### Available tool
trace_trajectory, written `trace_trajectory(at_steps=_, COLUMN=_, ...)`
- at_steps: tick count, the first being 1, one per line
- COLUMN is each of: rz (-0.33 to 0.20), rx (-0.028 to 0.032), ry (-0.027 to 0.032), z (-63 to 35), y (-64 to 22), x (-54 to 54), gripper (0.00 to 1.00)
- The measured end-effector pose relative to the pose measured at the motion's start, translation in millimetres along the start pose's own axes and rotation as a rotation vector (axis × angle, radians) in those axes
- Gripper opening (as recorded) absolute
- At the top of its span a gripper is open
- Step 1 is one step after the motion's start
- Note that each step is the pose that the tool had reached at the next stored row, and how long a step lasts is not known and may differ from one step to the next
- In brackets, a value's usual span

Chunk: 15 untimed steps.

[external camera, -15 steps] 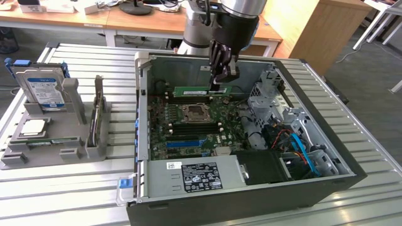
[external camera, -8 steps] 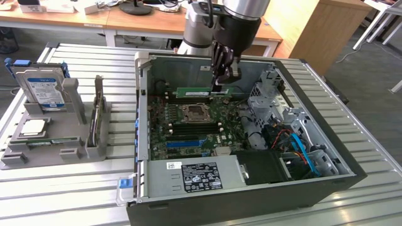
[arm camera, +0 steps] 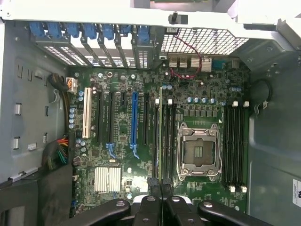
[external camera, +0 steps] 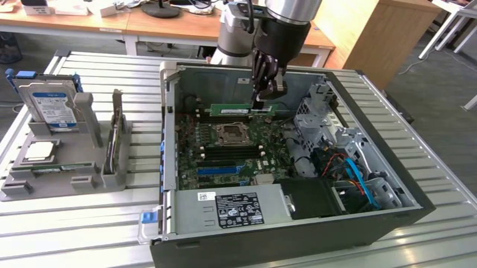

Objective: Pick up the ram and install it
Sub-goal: 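Pick up the ram and move it above insertion slot, then insert the ram into the slot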

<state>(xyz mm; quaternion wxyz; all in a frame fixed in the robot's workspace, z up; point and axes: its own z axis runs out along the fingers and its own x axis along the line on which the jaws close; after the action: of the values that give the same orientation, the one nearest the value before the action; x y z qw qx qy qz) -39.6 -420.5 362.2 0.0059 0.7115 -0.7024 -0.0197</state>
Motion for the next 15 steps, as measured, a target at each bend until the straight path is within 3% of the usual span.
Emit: trace_trajectory(at_steps=15, rz=0.012, rx=0.0002, ry=-0.0005, z=1.8, y=-0.6, x=0.1, gripper=0.12)
